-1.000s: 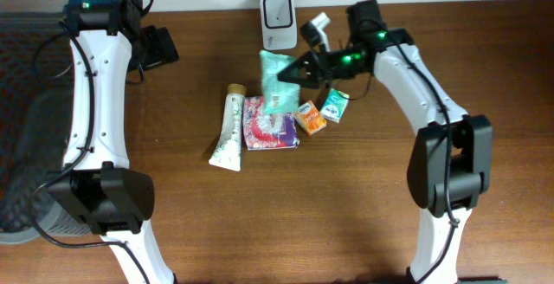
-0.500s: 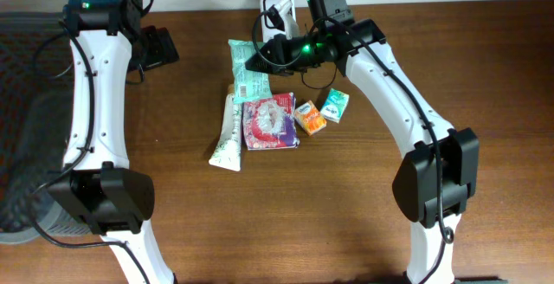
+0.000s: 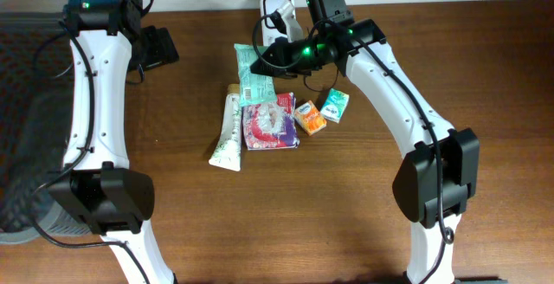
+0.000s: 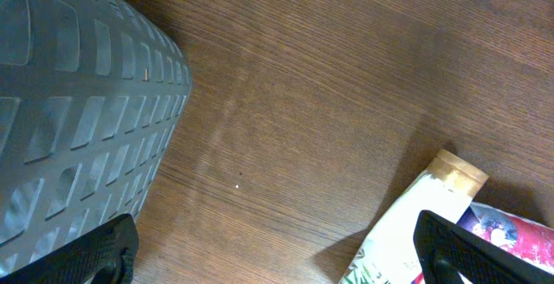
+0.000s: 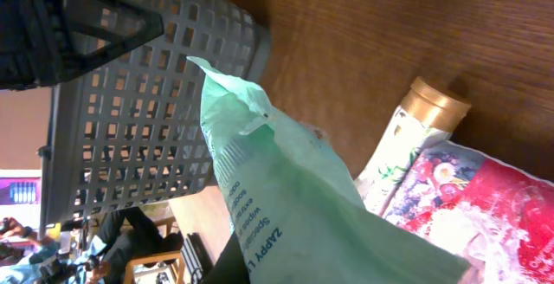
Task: Scan the item barcode
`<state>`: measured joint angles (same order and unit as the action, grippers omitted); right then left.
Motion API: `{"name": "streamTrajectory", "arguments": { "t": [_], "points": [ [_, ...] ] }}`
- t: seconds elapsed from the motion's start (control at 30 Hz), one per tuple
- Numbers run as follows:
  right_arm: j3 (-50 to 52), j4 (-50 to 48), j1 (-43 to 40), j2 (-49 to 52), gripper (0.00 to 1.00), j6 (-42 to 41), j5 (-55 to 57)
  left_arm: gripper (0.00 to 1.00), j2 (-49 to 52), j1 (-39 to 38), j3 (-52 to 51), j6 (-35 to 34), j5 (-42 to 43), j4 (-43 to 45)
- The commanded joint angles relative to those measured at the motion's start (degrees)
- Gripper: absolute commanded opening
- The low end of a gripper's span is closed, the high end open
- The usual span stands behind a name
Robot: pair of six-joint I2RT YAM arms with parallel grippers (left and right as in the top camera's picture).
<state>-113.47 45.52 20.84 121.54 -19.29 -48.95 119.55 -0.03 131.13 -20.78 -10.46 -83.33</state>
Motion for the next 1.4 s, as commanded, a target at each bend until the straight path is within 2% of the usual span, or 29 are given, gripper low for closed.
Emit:
{"name": "streamTrajectory", "arguments": {
  "t": [0.0,0.33,0.47,0.6,0.67,0.77,0.83,0.97,1.03,1.07,1.13,1.2,1.27,1.33,1.37],
  "points": [
    [-1.90,0.76,0.42,-3.15,0.04,0.37,0.39,0.99,-1.49,0.11,0.26,-0.59,0.35,0.09],
    [-1.97,3.50,-3.61,-3.65,0.04,1.90,-2.45,0.99,-1.49,0.11,0.26,-0.59,0.35,0.09],
    [-3.37,15.61,-3.89,-3.67,0.04,1.11,21.05,0.99,-1.49,0.11,0.26,-0.59,0.35,0.09],
    [-8.92,34.62,-4.42,-3.65,0.04,-3.37,56.87,0.99,-1.49,0.11,0.26,-0.59,0.35,0.09],
    [-7.67,40.26,-4.42,-2.67,0.04,-6.36,68.39,0.99,-1.49,0.11,0.26,-0.59,0.35,0.09],
    [-0.57,42.47,-4.81,-2.16,0.04,-16.61,83.06,0.99,-1.49,0.11,0.26,-0.59,0.35,0.09],
    [6.49,40.13,-5.66,-2.16,0.04,-19.41,86.31,0.99,-1.49,0.11,0.26,-0.59,0.33,0.09],
    [23.08,26.16,-7.04,-2.16,0.05,-19.34,87.06,0.99,-1.49,0.11,0.26,-0.59,0.35,0.09],
    [25.11,23.30,-6.95,-2.16,0.23,-18.32,82.58,0.99,-1.49,0.11,0.26,-0.59,0.35,0.09],
    [25.11,21.31,-6.93,-2.16,0.23,-14.36,77.59,0.99,-1.49,0.11,0.26,-0.59,0.35,0.09],
    [25.11,17.90,-6.95,-2.16,0.43,-8.85,66.82,0.99,-1.49,0.11,0.26,-0.59,0.35,0.09],
    [24.15,15.87,-6.95,-2.19,0.43,-4.39,52.83,0.99,-1.49,0.11,0.26,-0.59,0.35,0.09],
    [21.68,15.82,-6.95,-2.19,0.43,-0.24,43.89,0.99,-1.49,0.11,0.26,-0.59,0.35,0.09],
    [16.94,19.67,-7.10,-2.23,0.46,0.46,41.86,0.99,-1.49,0.11,0.26,-0.59,0.35,0.09],
    [11.56,24.72,-7.52,-2.23,0.52,0.48,41.92,0.99,-1.49,0.11,0.26,-0.59,0.35,0.09]
  ]
}}
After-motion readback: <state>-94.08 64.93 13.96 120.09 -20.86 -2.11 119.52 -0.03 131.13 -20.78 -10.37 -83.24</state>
